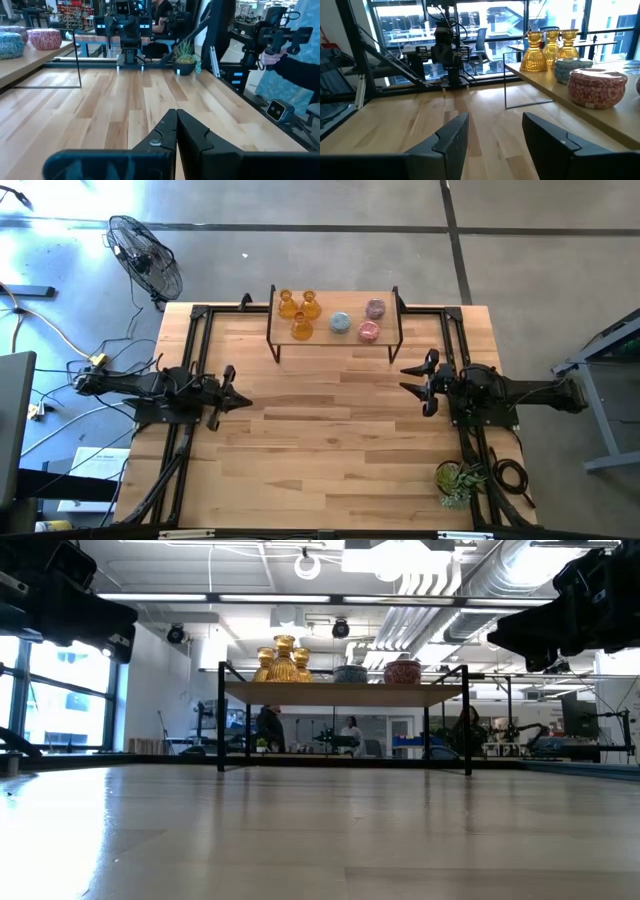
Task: Pick & Place candle stick holders
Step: Return to Home Position
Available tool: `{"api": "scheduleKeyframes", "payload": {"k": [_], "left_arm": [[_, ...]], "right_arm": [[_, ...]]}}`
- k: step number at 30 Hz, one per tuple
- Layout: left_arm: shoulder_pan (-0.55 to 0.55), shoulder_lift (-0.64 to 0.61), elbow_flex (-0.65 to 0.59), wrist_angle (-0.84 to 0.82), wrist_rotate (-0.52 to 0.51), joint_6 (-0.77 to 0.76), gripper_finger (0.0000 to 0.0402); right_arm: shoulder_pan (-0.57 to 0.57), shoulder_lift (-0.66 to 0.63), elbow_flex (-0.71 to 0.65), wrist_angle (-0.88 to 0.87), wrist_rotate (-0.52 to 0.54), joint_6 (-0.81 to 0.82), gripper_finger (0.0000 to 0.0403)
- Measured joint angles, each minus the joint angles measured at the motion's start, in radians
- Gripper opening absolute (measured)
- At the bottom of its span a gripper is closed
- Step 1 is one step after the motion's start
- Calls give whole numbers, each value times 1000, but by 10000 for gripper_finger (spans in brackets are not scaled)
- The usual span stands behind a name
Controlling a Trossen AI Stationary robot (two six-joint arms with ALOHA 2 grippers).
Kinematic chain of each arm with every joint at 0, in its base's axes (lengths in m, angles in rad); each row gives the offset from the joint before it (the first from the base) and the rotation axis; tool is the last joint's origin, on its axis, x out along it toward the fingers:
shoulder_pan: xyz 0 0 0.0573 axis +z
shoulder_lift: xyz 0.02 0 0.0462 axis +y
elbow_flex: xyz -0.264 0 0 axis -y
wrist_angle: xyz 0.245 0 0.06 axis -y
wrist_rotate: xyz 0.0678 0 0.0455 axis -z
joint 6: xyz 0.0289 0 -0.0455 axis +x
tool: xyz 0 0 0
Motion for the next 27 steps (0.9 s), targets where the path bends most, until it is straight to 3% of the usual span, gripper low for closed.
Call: {"api": "scheduleKeyframes", "payload": {"k": [20, 27], "left_arm": [[0, -1, -2, -1, -1, 3, 1], [0, -1, -2, -2, -3, 126, 1]], "right_arm": [[0, 13, -1, -65, 8, -26, 181], [0, 13, -1, -61, 20, -26, 181]]}}
